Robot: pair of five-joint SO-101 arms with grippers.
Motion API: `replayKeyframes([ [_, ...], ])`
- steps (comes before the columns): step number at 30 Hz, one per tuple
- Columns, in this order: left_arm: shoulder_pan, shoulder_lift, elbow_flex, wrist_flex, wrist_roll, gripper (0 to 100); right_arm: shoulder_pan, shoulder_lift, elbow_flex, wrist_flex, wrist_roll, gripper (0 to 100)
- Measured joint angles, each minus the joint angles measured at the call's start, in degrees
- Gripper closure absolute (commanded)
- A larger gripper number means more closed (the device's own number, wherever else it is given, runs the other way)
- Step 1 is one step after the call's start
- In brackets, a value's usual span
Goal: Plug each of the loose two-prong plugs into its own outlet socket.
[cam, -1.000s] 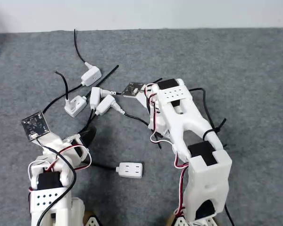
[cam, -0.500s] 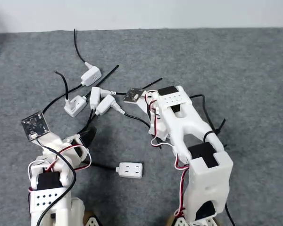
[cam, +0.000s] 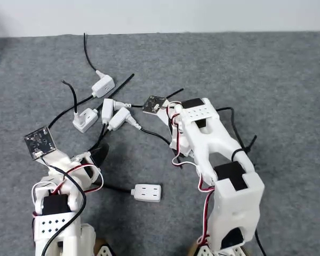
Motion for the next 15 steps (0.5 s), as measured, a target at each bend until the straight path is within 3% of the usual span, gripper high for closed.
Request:
replayKeyframes([
  [7,1.1,0.0,1.0,-4.0,0.3,65,-0.7,-6.5,3.3,-0.1,-0.6,99.1],
  [12,8.7,0.0,1.3,-13.1,0.5,57,-6.1,-22.4,8.5,1.8,-4.4,99.1],
  [15,14.9,0.0,1.3,-16.3,6.9,49,-8.4,-32.0,13.5,1.6,-7.0,99.1],
])
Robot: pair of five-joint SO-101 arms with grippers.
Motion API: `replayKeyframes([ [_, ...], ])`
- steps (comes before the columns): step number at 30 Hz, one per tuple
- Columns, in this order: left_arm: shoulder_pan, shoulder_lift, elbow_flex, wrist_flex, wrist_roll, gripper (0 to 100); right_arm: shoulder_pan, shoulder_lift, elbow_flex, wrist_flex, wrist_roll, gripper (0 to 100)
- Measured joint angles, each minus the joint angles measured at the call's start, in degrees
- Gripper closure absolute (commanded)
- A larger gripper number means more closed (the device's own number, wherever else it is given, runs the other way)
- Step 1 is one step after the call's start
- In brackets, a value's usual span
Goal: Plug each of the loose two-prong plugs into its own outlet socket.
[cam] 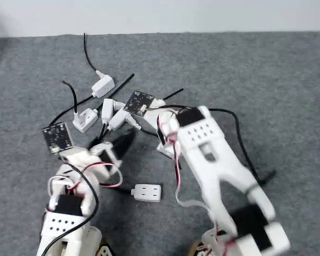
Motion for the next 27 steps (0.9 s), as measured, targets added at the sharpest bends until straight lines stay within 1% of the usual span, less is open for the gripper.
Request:
replayKeyframes([
  [2,2.5,0.0,-0.2,-0.4,4.2,47,-0.4,-5.2,2.6,-0.2,-0.9,99.1],
  [5,5.1,0.0,-0.4,-0.9,6.6,47,-0.4,-10.5,4.4,-0.2,-2.4,99.1],
  [7,6.3,0.0,-0.4,-0.9,6.9,47,-0.9,-13.5,4.6,-0.2,-3.2,99.1],
  [10,7.9,0.0,-0.4,-0.9,7.2,47,-4.0,-17.6,4.6,1.1,-3.8,99.1],
  [15,8.1,0.0,-0.4,-0.9,7.3,47,-7.5,-24.6,4.6,3.8,-4.3,99.1],
  [21,8.4,-0.6,-0.4,-1.0,7.6,47,-7.6,-29.9,4.6,6.5,-4.7,99.1],
  [27,8.4,-0.6,-0.4,-1.0,7.7,47,-7.6,-32.3,4.7,7.1,-4.7,99.1],
])
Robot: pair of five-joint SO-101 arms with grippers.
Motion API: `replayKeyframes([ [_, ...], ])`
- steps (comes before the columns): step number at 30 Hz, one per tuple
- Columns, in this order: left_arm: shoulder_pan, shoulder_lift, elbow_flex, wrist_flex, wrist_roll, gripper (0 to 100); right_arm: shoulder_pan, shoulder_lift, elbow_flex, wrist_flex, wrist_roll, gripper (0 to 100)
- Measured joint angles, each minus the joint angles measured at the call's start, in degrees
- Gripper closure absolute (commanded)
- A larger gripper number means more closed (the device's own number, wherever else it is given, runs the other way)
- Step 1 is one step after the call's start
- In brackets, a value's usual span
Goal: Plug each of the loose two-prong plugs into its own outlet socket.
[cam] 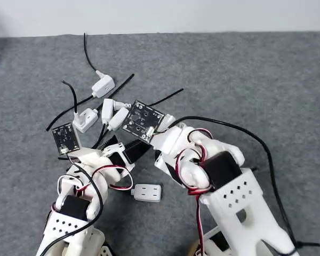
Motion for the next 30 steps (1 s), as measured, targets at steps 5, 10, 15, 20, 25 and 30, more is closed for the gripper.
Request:
replayKeyframes([
  [5,0.0,0.0,0.0,-0.4,0.0,47,0.0,-0.2,0.0,0.0,0.1,99.1],
  [10,-0.1,0.0,0.0,-0.4,0.0,47,0.0,-0.2,-1.1,2.0,-1.8,99.1],
  [15,-0.4,0.1,0.0,-0.4,0.0,47,0.0,-0.4,-2.4,2.6,-1.9,99.1],
  [20,-0.4,0.0,0.0,-0.4,0.0,47,0.0,-2.0,-2.8,2.6,-1.9,99.1],
  [25,-0.4,0.0,0.0,-0.4,0.0,47,-0.1,-5.2,-2.8,2.6,-1.9,99.1],
  [30,-0.4,0.0,0.0,-0.4,0.0,47,-0.1,-5.5,-2.8,2.6,-1.9,99.1],
])
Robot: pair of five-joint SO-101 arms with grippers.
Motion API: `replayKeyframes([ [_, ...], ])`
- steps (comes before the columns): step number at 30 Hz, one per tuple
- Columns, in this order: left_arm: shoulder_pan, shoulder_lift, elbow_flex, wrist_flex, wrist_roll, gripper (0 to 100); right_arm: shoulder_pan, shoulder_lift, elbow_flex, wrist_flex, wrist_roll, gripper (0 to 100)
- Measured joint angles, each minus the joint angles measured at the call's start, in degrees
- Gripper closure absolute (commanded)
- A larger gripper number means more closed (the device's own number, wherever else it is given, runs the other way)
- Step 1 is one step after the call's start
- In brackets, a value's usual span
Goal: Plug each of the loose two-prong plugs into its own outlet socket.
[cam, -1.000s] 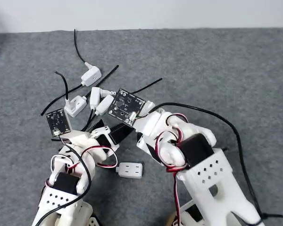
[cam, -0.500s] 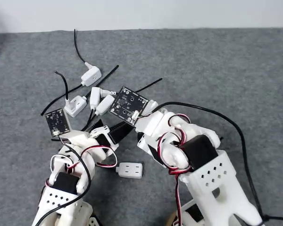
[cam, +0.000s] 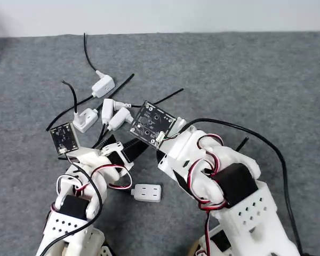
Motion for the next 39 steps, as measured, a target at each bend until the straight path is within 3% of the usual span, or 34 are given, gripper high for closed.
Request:
replayKeyframes([
  [14,-1.1,0.2,0.0,0.0,-0.2,47,0.0,-0.1,-0.1,-0.1,0.0,99.1],
  [23,-21.2,0.4,1.8,1.3,-1.1,47,-0.1,3.9,-4.5,1.1,0.4,99.1],
  [27,-28.6,0.4,8.0,1.5,-9.3,47,-0.1,14.6,-12.0,5.4,0.9,99.1],
  [31,-36.7,0.4,11.9,-1.2,-17.8,47,-2.9,26.5,-18.8,12.4,5.9,99.1],
  [39,-41.7,0.4,12.7,-4.8,-21.5,47,-5.6,39.7,-20.2,17.9,17.0,99.1],
])
